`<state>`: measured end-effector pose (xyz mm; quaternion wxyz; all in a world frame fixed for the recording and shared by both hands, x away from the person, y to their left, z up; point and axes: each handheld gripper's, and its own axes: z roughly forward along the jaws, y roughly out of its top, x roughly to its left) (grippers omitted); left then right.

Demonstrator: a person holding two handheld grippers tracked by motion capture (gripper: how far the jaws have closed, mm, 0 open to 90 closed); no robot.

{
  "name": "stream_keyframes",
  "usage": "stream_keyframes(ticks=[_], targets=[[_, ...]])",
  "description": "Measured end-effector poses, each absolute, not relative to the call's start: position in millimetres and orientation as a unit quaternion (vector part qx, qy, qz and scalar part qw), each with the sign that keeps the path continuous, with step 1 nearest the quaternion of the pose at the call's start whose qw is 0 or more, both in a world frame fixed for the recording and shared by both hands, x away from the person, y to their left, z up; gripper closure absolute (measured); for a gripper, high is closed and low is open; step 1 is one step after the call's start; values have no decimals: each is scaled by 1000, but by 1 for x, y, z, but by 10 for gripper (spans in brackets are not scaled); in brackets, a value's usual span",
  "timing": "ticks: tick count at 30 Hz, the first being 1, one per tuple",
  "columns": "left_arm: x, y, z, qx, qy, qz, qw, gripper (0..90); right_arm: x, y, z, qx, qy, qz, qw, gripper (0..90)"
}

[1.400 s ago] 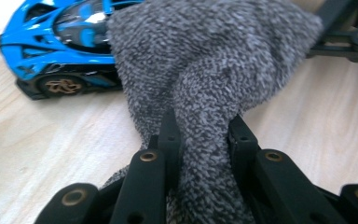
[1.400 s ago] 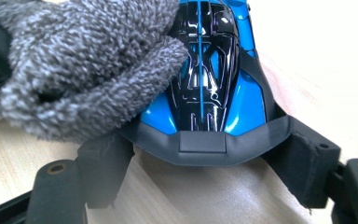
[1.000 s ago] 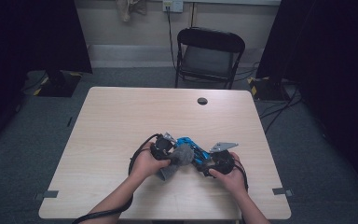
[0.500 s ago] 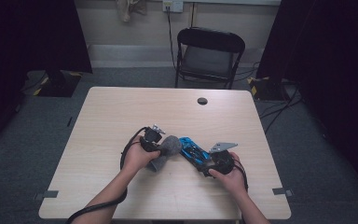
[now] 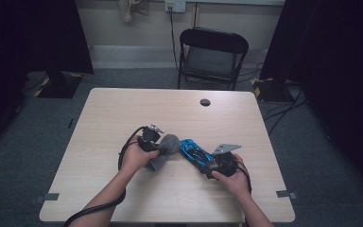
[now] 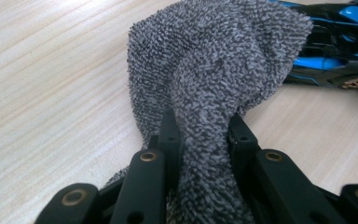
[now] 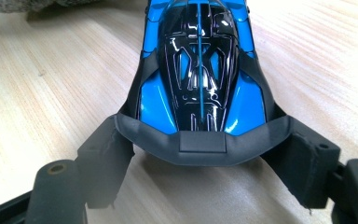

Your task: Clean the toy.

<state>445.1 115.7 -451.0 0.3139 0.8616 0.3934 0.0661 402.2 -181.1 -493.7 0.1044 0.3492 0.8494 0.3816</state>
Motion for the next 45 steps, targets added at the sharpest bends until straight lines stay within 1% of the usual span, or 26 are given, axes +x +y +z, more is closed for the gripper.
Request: stream_keyframes(ticks=[7, 19, 22, 23, 24, 28, 29, 32, 39, 45], targets=[[439, 123, -459, 857, 401, 59, 317, 728, 401, -181, -495, 344, 853, 377, 111, 256], [428, 136, -465, 852, 404, 64, 326, 725, 398, -182, -498, 329, 856, 377, 127, 251], [424, 138, -467, 850, 404, 62, 332, 724, 398, -183, -498, 321, 858, 381, 128, 242], [424, 138, -467, 850, 404, 63, 333, 724, 398, -184, -497, 318, 857, 384, 129, 219], [423, 139, -468, 850, 403, 62, 335, 724, 398, -184, -496, 316, 855, 389, 132, 195], [421, 140, -469, 850, 401, 65, 336, 722, 395, -185, -482, 310, 851, 397, 151, 158], [420, 140, -469, 850, 401, 66, 336, 722, 394, -185, -478, 305, 853, 397, 150, 157], [418, 142, -470, 850, 399, 67, 337, 720, 394, -187, -466, 298, 854, 394, 166, 155], [415, 141, -473, 847, 398, 72, 344, 718, 418, -176, -457, 304, 860, 383, 146, 137], [415, 142, -475, 845, 398, 71, 349, 718, 440, -155, -465, 314, 865, 372, 119, 137]])
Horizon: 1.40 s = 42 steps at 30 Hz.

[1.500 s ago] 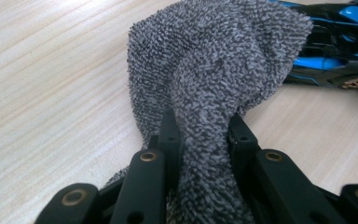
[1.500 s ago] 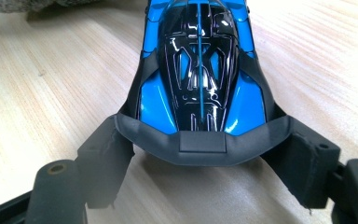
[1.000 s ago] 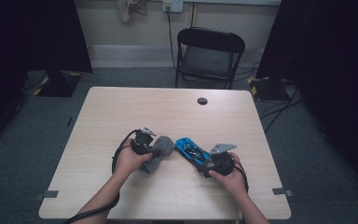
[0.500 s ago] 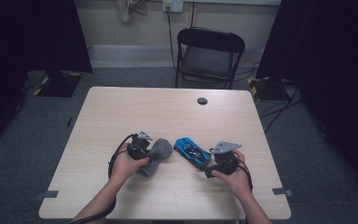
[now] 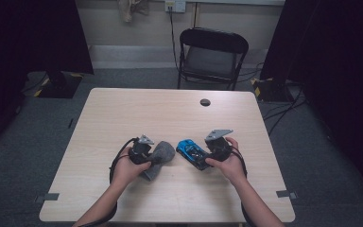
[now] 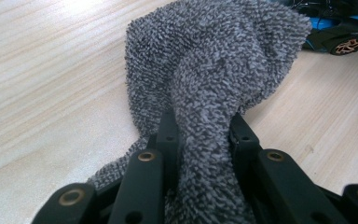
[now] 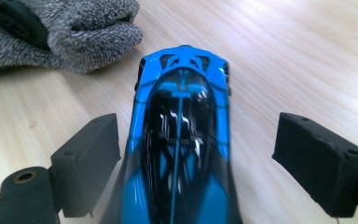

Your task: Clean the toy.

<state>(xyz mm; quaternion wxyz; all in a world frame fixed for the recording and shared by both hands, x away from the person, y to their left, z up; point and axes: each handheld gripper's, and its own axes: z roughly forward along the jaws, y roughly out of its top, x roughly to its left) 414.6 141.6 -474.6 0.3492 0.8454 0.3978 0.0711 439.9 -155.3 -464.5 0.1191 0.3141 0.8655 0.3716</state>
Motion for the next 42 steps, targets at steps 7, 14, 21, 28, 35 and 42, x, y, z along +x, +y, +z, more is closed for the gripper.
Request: stream_keyframes(ticks=[7, 14, 21, 28, 35, 42], targets=[[413, 141, -475, 846, 395, 77, 350, 718, 455, -131, -475, 311, 877, 347, 115, 137], [412, 141, -475, 844, 396, 80, 352, 717, 457, -118, -485, 303, 889, 324, 115, 139], [412, 141, -475, 844, 396, 77, 353, 717, 457, -119, -492, 313, 883, 332, 113, 184], [413, 141, -475, 844, 397, 77, 353, 717, 455, -121, -491, 318, 879, 336, 116, 252], [413, 142, -475, 842, 399, 76, 355, 717, 451, -121, -490, 327, 877, 330, 120, 258], [414, 142, -475, 841, 401, 73, 356, 717, 451, -124, -489, 325, 879, 333, 108, 260]])
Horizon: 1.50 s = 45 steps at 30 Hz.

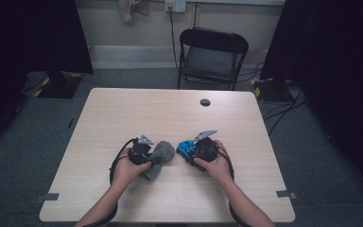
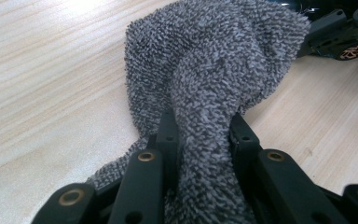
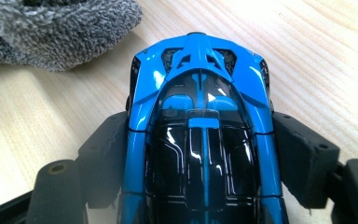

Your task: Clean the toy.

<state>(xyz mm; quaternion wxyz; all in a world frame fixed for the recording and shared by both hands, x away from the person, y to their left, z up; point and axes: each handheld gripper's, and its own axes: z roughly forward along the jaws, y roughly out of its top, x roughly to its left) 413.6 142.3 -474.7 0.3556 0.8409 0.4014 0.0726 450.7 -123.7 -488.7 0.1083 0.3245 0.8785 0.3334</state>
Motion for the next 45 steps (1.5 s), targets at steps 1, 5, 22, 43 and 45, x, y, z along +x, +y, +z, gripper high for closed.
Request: stream_keyframes(ticks=[1, 5, 22, 43, 45], targets=[[414, 142, -475, 840, 403, 72, 356, 717, 451, -123, -489, 322, 880, 332, 109, 260], [413, 143, -475, 840, 402, 73, 356, 717, 449, -123, -489, 319, 879, 334, 114, 258], [414, 143, -475, 839, 404, 69, 359, 714, 451, -108, -488, 303, 883, 330, 140, 155], [414, 143, -475, 838, 404, 68, 360, 714, 451, -114, -488, 322, 879, 332, 115, 247], [414, 143, -475, 838, 404, 69, 360, 714, 451, -116, -486, 324, 878, 335, 112, 247]])
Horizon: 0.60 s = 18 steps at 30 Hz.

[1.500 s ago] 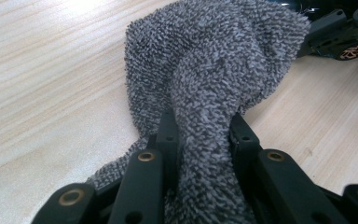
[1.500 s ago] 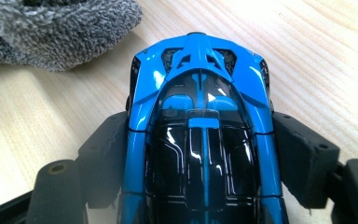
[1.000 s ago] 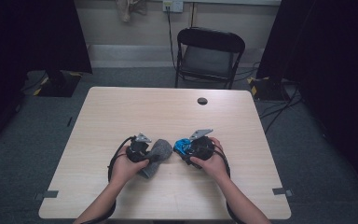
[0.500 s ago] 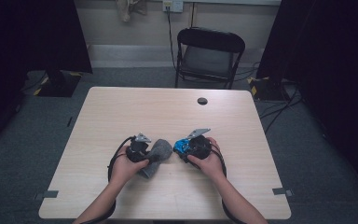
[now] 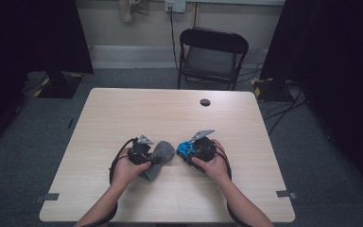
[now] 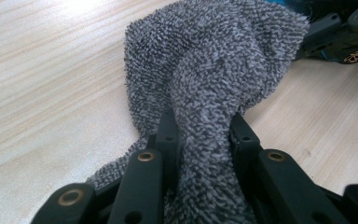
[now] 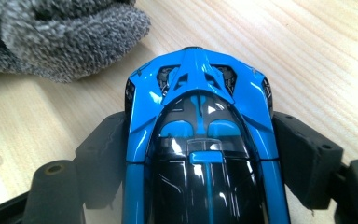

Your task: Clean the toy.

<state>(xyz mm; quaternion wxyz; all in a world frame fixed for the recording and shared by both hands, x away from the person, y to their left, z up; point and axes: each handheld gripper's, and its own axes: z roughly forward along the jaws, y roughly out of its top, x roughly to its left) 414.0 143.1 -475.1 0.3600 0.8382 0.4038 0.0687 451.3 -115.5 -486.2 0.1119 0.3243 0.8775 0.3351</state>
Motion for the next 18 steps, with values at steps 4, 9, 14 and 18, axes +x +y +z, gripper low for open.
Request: stream_keyframes(ticks=[4, 9, 14, 18], targets=[[414, 143, -475, 839, 403, 69, 360, 715, 451, -117, -484, 322, 878, 337, 111, 247], [414, 143, -475, 839, 403, 68, 360, 714, 451, -116, -486, 316, 881, 335, 111, 245], [414, 143, -475, 839, 403, 68, 361, 715, 451, -115, -489, 307, 885, 332, 110, 243], [414, 143, -475, 839, 403, 68, 360, 714, 450, -114, -489, 299, 888, 329, 118, 237]])
